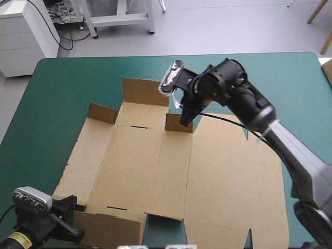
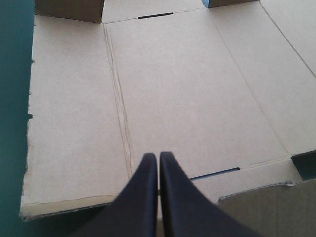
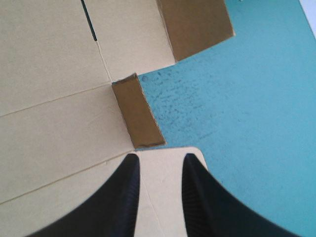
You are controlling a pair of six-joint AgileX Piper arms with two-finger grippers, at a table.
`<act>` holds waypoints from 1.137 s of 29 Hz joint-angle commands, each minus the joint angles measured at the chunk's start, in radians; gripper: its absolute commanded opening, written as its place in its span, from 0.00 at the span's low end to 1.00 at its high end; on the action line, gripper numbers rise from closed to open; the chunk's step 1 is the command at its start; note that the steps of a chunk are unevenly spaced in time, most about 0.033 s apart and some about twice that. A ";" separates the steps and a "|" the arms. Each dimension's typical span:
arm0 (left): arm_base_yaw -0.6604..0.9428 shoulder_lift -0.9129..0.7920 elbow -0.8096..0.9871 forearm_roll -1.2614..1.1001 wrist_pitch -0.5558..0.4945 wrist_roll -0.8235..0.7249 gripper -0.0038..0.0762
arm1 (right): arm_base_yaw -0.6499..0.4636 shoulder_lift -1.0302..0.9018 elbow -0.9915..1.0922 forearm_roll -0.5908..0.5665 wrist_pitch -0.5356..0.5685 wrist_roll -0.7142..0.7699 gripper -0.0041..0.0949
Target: Fold the box
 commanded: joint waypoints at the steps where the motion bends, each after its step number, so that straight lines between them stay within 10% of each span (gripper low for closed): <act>1: -0.005 0.012 -0.023 -0.012 -0.065 -0.007 0.04 | -0.010 -0.185 0.076 -0.048 -0.026 0.091 0.08; 33: -0.005 0.012 -0.023 -0.012 -0.065 -0.007 0.04 | -0.093 -1.265 1.291 0.089 -0.418 0.423 0.02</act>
